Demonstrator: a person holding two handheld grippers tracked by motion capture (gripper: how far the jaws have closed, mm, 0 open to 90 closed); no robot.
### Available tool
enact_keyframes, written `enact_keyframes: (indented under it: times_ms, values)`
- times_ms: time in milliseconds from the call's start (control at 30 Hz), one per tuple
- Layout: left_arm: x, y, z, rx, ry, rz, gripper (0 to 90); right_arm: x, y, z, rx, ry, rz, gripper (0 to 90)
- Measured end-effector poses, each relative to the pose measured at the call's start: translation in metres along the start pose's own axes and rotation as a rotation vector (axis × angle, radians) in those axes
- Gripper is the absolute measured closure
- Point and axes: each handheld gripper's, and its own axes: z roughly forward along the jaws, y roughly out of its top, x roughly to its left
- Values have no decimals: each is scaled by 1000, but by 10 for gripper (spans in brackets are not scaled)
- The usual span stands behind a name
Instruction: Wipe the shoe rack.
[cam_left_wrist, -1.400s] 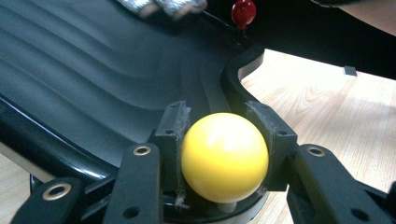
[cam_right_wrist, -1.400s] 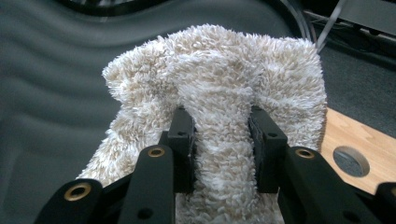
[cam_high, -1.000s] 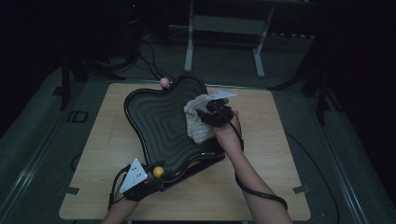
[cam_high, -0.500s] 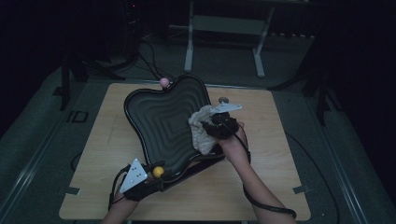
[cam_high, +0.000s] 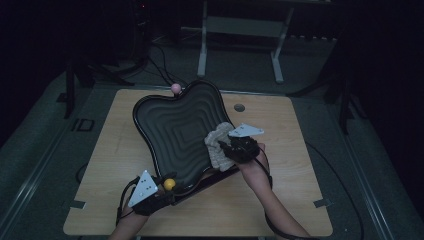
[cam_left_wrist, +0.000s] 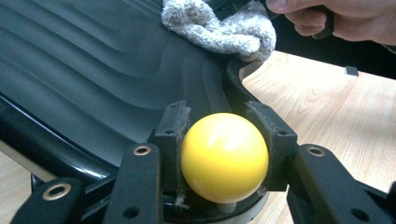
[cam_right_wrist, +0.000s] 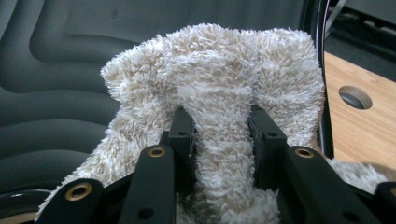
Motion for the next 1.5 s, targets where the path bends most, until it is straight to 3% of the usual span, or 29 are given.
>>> enact_keyframes:
  times_ms: [167, 333, 400, 433, 467, 500, 533, 600, 700, 1000, 1267, 1500]
  values:
    - [0, 0, 0, -2, -3, -1, 595, -2, 2, -1, -9, 24, 19, 671]
    - [1, 0, 0, -5, -5, -4, 595, -5, 18, -3, -30, 58, 26, 672]
    - [1, 0, 0, -4, -6, -4, 595, -5, 37, -3, -52, 68, 14, 672]
    - [1, 0, 0, -4, -6, -4, 595, -5, 37, -3, -52, 68, 14, 672]
    - [1, -1, 0, -7, -6, -3, 595, -5, 51, -1, -65, 70, 8, 671]
    - [1, -1, 0, -7, -6, -3, 595, -5, 51, -1, -65, 70, 8, 671]
    - [1, -1, 0, -7, -4, -2, 595, -6, 65, 1, -76, 69, 14, 671]
    - [1, -1, 0, -6, -5, -2, 595, -6, 72, 3, -82, 67, 16, 671]
    - [1, -1, 0, -7, -8, 2, 595, -5, 99, 8, -100, 72, 17, 670]
    - [1, -1, 0, -7, -8, 1, 595, -7, 143, 39, -81, 36, 40, 669]
    - [1, -1, -1, -9, -9, 2, 595, -10, 147, 69, -32, -2, 51, 666]
    - [1, -1, 0, -8, -7, 0, 595, -13, 132, 69, -30, -19, 53, 665]
